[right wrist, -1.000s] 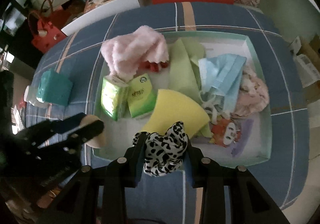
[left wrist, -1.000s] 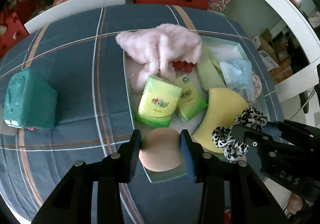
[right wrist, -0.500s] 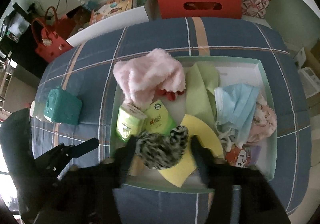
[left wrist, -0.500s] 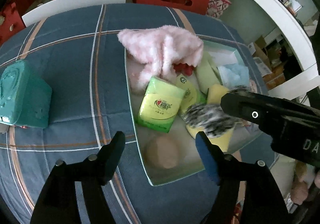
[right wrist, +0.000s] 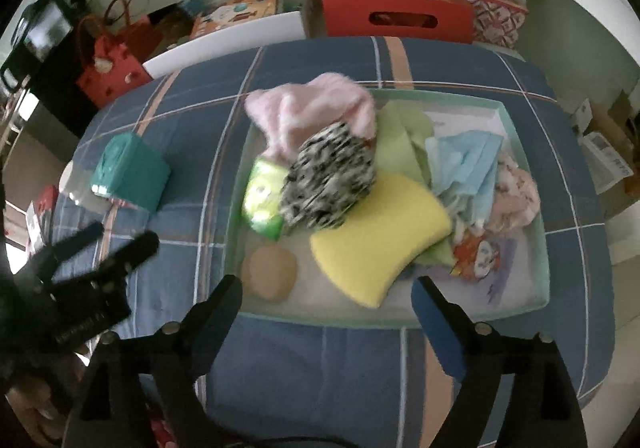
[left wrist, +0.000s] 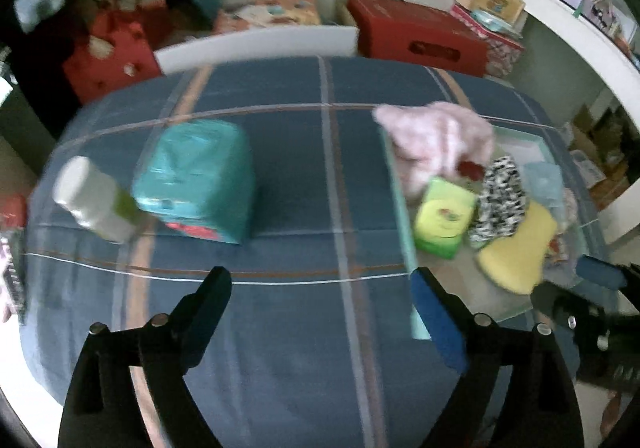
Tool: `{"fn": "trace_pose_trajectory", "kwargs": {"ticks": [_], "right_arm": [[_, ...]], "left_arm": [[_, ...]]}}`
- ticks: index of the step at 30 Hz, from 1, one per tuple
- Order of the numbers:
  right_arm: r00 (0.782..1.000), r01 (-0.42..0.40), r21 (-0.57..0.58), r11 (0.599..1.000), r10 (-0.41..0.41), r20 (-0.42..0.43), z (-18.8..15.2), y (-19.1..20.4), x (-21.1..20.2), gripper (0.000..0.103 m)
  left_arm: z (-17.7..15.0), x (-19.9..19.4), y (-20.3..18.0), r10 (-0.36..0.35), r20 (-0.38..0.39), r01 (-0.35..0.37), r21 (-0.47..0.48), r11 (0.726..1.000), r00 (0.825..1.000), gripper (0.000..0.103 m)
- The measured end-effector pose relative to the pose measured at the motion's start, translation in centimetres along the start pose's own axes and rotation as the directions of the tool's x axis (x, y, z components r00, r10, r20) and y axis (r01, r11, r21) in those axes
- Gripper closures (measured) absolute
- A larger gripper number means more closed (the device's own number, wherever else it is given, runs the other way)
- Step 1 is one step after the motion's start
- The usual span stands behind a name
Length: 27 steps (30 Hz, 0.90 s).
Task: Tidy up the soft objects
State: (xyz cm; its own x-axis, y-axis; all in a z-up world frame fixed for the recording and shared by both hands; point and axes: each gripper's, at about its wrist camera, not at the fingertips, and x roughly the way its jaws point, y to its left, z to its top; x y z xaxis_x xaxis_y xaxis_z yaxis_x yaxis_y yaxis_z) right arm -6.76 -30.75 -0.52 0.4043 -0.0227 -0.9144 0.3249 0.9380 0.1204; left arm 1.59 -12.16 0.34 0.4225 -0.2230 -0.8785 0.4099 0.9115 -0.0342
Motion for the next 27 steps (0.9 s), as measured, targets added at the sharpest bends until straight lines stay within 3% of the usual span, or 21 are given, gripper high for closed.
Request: {"fn": "trace_pose_trajectory", "kwargs": {"ticks": [9,15,20,24,27], "right_arm": [[0.996,0.009,0.002,1.0,-0.009,0.09,-3.5,4.1,0.2,0.012],[0.992,0.04,0.004,0.999,-0.04,0.123,-4.3,5.8,0.4,0.012],[0.99,0.044,0.009,0.999,-0.045,0.136,-4.7,6.6,0.8,0.012],[0.988,0.05,0.016,0.999,-0.052,0.142,-5.0,7.0,1.1,0.003],[0.988,0.054,0.023,0.998,-0.057,0.147,-5.3,7.1,1.4,0.003]], "left_arm": [[-2.8,-1.8,3.4,0.098,0.045,-0.098,-0.007,0.995,0.994,0.008],[-4.4,-1.9,5.9,0.104,0.031,-0.102,-0.072,0.992,0.994,0.008],[-5.2,-1.8,6.8,0.139,0.025,-0.137,-0.066,0.988,0.99,0.008],[-5.5,-1.8,7.2,0.151,0.025,-0.149,-0.077,0.986,0.988,0.008],[-5.7,-1.8,7.6,0.14,0.025,-0.137,-0.089,0.987,0.99,0.008]]}}
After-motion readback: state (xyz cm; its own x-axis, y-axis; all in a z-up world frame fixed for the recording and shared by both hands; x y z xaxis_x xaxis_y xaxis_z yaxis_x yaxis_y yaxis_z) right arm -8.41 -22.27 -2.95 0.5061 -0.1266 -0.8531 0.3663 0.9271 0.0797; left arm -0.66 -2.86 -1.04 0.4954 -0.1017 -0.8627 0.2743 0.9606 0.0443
